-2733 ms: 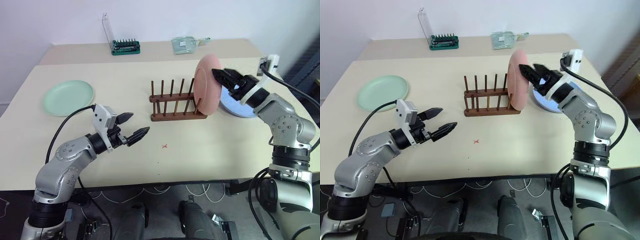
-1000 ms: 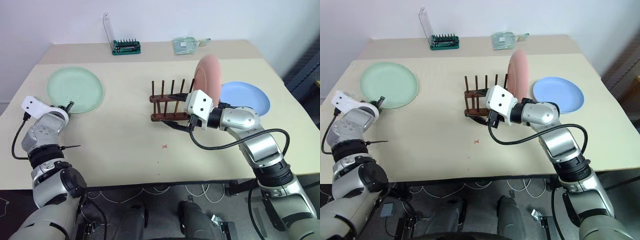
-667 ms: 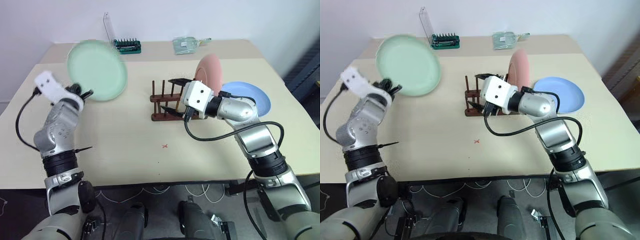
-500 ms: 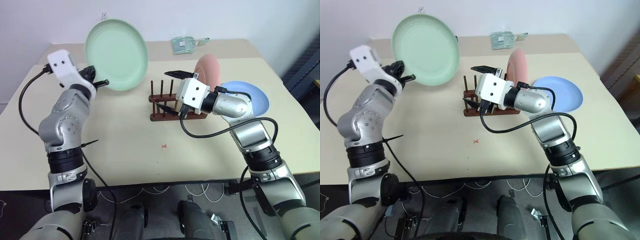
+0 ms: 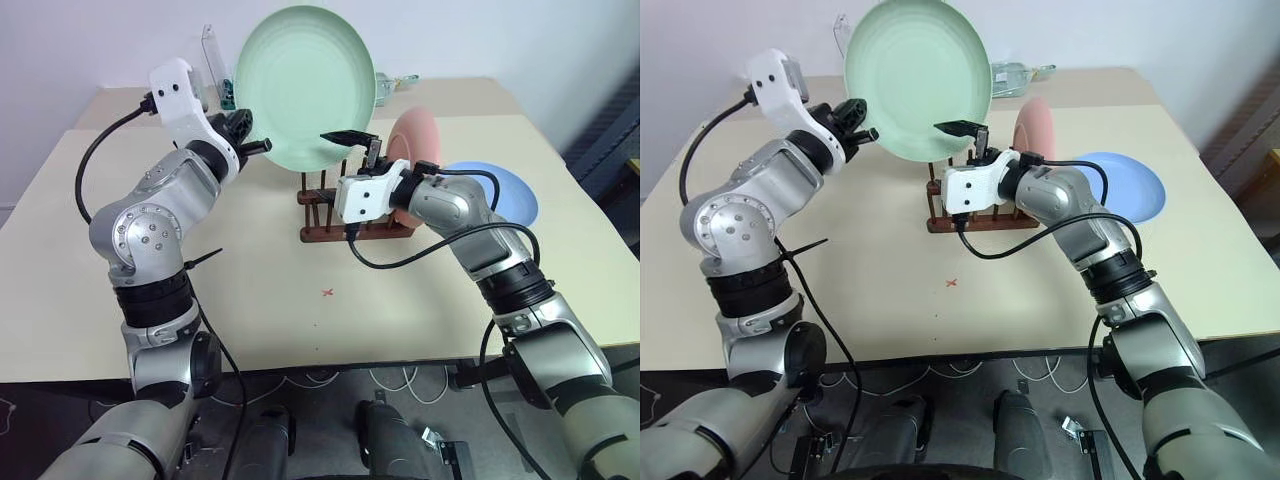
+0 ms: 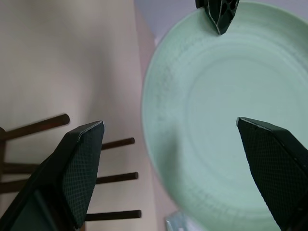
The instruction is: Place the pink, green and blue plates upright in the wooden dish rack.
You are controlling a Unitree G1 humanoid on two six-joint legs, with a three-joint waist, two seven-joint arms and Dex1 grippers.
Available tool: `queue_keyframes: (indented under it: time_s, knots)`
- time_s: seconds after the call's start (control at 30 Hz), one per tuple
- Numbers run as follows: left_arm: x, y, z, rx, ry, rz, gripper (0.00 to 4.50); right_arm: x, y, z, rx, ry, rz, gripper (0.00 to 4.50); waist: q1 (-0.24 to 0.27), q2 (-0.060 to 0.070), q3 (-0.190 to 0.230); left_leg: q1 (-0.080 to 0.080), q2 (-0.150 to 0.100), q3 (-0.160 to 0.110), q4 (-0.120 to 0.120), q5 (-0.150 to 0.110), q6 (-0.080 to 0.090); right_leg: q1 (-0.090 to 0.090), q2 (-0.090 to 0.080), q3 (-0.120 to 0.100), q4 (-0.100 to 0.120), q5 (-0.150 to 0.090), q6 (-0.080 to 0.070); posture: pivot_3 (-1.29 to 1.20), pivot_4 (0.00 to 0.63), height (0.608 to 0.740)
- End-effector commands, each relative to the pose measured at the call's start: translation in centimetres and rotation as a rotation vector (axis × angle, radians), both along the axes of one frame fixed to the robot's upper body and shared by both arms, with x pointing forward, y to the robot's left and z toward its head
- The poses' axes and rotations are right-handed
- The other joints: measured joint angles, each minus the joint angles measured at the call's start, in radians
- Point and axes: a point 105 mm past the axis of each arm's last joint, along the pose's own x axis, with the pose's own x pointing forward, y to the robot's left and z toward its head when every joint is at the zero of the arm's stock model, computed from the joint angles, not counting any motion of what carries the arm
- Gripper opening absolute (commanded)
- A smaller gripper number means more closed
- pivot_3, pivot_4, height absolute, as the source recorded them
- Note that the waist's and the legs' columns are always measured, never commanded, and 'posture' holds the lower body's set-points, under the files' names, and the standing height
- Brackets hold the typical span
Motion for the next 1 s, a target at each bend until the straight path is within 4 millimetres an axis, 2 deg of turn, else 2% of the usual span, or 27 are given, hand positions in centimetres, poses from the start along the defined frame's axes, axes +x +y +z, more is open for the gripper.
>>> queue_keyframes:
  time_s: [0.03,0.07,0.17,0.4,0.5,0.6,0.63,0.7,0.77,0.83,0.93,1.0]
  knots:
    - [-1.4,-1.0,2.8,-0.006,-0.099,-0.059,0.0,0.2,-0.2,1.6,-0.003,-0.088,-0.015,4.49,0.0,0.0,0.0,0.0,0.0,0.0,0.0,0.0,0.0,0.0,0.0,0.0,0.0,0.0,0.0,0.0,0.15,0.74]
    - [-1.5,-1.2,2.8,-0.005,-0.098,-0.067,0.0,0.3,-0.2,1.6,-0.003,-0.089,-0.019,4.49,0.001,0.0,0.0,0.0,0.0,0.0,0.0,0.0,0.0,0.0,0.0,0.0,0.0,0.0,0.0,0.0,0.15,0.74]
    - [-1.8,-1.5,2.7,0.003,-0.094,-0.097,0.0,0.8,-0.7,1.2,-0.033,-0.102,-0.045,3.64,0.0,0.0,0.0,0.0,0.0,0.0,0.0,0.0,0.0,0.0,0.0,0.0,0.0,0.0,0.0,0.0,0.15,0.74]
    - [-2.0,-1.5,2.9,-0.015,-0.096,-0.11,0.0,1.0,-0.9,0.6,-0.065,-0.117,-0.057,0.08,-0.002,0.0,0.0,0.0,0.0,0.0,0.0,0.0,0.0,0.0,0.0,0.0,0.0,0.0,0.0,0.0,0.15,0.74]
    - [-2.0,-1.3,2.9,-0.029,-0.107,-0.102,0.0,1.0,-0.9,0.8,-0.062,-0.129,-0.057,0.03,0.0,0.0,0.0,0.0,0.0,0.0,0.0,0.0,0.0,0.0,0.0,0.0,0.0,0.0,0.0,0.0,0.15,0.74]
    - [-1.9,0.2,4.4,-0.129,-0.191,-0.044,1.01,0.9,-0.6,1.0,-0.047,-0.136,-0.047,0.0,0.001,0.0,0.0,0.0,0.0,0.0,0.0,0.0,0.0,0.0,0.0,0.0,0.0,0.0,0.0,0.0,0.15,0.74]
    - [-1.9,0.9,4.9,-0.145,-0.22,-0.011,1.48,0.7,-0.5,1.2,-0.035,-0.135,-0.037,0.0,0.002,0.0,0.0,0.0,0.0,0.0,0.0,0.0,-0.001,0.0,0.0,0.0,0.0,0.0,0.0,0.0,0.15,0.74]
    - [-1.8,3.0,5.9,-0.154,-0.277,0.083,2.48,0.2,0.0,1.7,0.002,-0.131,-0.008,0.0,-0.002,0.0,0.0,0.0,0.0,0.0,0.0,0.0,-0.001,0.0,0.0,0.0,0.0,0.0,0.0,0.0,0.15,0.74]
    - [-1.4,5.8,6.1,-0.16,-0.293,0.197,3.46,-0.3,0.4,2.4,0.055,-0.118,0.028,0.0,-0.005,0.0,0.0,0.0,0.0,0.0,-0.001,0.001,-0.001,0.0,0.001,0.001,0.0,0.0,0.0,0.0,0.15,0.74]
    - [-1.1,8.6,5.6,-0.153,-0.282,0.286,3.46,-1.2,0.9,3.5,0.159,-0.07,0.08,0.0,-0.01,0.0,0.0,0.001,0.001,0.0,-0.001,0.001,-0.001,0.0,0.001,0.001,0.0,0.0,0.0,0.0,0.15,0.74]
    - [-0.9,10.6,4.8,-0.11,-0.269,0.346,3.46,-2.3,1.3,4.6,0.262,-0.006,0.146,0.0,-0.015,0.0,0.0,0.001,0.0,0.0,-0.001,0.001,-0.001,0.0,0.001,0.001,0.0,0.0,0.0,0.0,0.15,0.74]
    - [-1.0,12.4,2.9,0.01,-0.242,0.389,3.46,-4.0,1.7,6.0,0.435,0.143,0.249,0.0,-0.014,0.0,0.0,0.0,0.0,0.0,-0.001,0.001,-0.001,0.001,0.001,0.001,0.0,0.0,0.0,0.0,0.15,0.74]
